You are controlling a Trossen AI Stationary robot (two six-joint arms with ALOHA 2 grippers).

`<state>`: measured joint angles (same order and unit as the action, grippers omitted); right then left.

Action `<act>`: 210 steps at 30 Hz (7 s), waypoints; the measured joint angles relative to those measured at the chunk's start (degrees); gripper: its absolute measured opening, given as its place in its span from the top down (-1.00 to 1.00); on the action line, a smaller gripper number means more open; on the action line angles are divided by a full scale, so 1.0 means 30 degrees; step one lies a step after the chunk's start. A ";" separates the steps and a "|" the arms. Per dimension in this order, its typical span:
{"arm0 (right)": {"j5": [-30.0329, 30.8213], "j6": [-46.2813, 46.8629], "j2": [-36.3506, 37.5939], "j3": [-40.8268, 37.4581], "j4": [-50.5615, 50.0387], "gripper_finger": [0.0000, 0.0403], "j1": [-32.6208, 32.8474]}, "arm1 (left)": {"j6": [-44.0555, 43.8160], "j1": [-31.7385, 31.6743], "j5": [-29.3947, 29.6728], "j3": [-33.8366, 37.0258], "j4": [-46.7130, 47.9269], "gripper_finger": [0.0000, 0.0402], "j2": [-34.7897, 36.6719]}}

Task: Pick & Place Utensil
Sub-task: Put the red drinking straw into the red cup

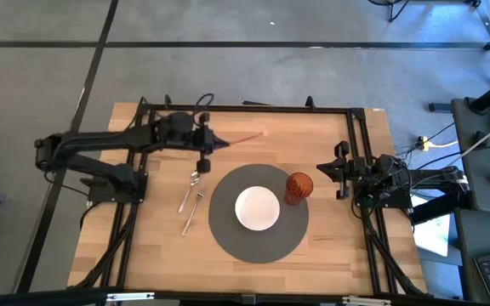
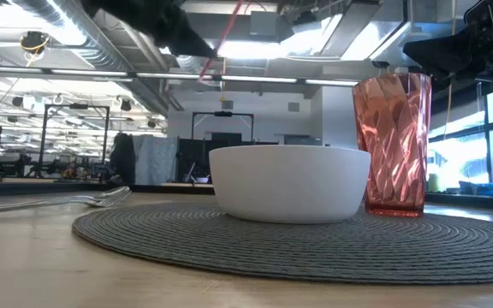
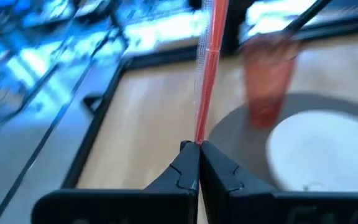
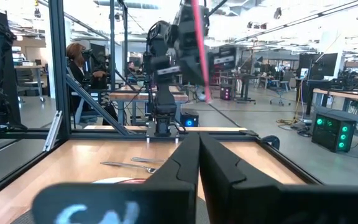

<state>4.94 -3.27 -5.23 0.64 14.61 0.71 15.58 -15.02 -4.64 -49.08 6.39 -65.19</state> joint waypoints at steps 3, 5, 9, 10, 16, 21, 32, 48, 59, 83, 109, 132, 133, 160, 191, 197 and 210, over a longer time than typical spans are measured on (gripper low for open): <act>-0.0003 0.0007 0.0000 0.0000 -0.0095 0.93 0.0000 | -0.0226 0.0457 -0.1000 0.1474 -0.2647 1.00 -0.0145; -0.0011 0.0007 0.0000 0.0000 -0.0216 0.93 0.0000 | -0.0290 0.0784 -0.1191 0.2464 -0.4802 0.99 -0.0599; -0.0151 0.0000 -0.0012 0.0000 -0.0406 0.93 0.0000 | -0.0447 0.1390 -0.1255 0.3970 -0.8054 0.99 -0.1807; -0.0161 0.0000 -0.0015 0.0000 -0.0405 0.93 0.0000 | -0.0453 0.1548 -0.1255 0.4116 -0.8587 0.99 -0.2165; -0.0010 0.0285 -0.0212 0.0000 0.0749 0.93 0.0000 | -0.0454 0.2116 -0.1209 0.4226 -1.0785 0.99 -0.3817; -0.0141 0.0000 -0.1732 0.1034 0.1745 0.93 0.0000 | -0.0476 0.2124 -0.1175 0.4219 -1.1981 0.99 -0.4320; -0.2701 -0.1260 -1.0601 0.7610 0.1601 0.73 0.0007 | -0.0942 0.2220 -0.1175 0.4208 -1.2328 0.99 -0.4290; -0.4359 -0.4226 -1.7852 1.3228 0.2777 -0.52 0.0022 | -0.0156 0.3384 -0.0804 0.4212 -1.1940 0.99 -0.4290; -0.5720 -0.3933 -2.0015 1.3325 0.8216 -0.36 0.0022 | 0.0037 0.3270 0.0020 0.4205 -1.2150 0.99 -0.4283; -0.6378 -0.2491 -2.3165 1.7252 0.7312 0.16 0.0017 | 0.0056 0.3093 0.0042 0.4205 -1.1897 0.99 -0.4283; -0.6247 -0.2726 -2.2585 1.7209 0.6005 0.98 0.0000 | -0.0186 0.3122 0.1213 0.4069 -0.9345 0.94 -0.3951; -0.2826 -0.1557 -1.5453 2.0565 -0.6208 0.99 0.0295 | -0.3291 0.2743 0.7150 1.0964 -0.2745 0.99 0.8261; -0.2744 -0.1365 -1.5462 2.1287 -0.7267 1.00 0.0418 | -0.3321 0.2622 0.7181 1.1631 -0.3072 0.99 0.8966; 0.1882 0.0722 -1.5630 1.9688 -1.0734 0.98 0.4794 | -0.3944 0.2240 0.6956 1.5060 -0.5646 0.99 1.2153; 0.3714 0.1301 -1.5599 1.1406 -0.4073 0.98 0.4772 | -0.3966 0.2240 0.7167 1.5053 -0.5660 0.99 1.2148; 0.3677 0.1399 -1.5599 1.1271 -0.4085 0.96 0.4772 | -0.3984 0.2240 0.7167 1.5046 -0.5656 0.99 1.2153; 0.3546 0.0437 -1.4306 1.2036 -0.3518 0.19 0.4765 | -0.3973 0.2240 0.7218 1.5038 -0.5806 0.99 1.2146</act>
<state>15.57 -1.96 -48.15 36.75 4.06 15.01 3.66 -8.29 17.02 -3.97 -11.03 -28.75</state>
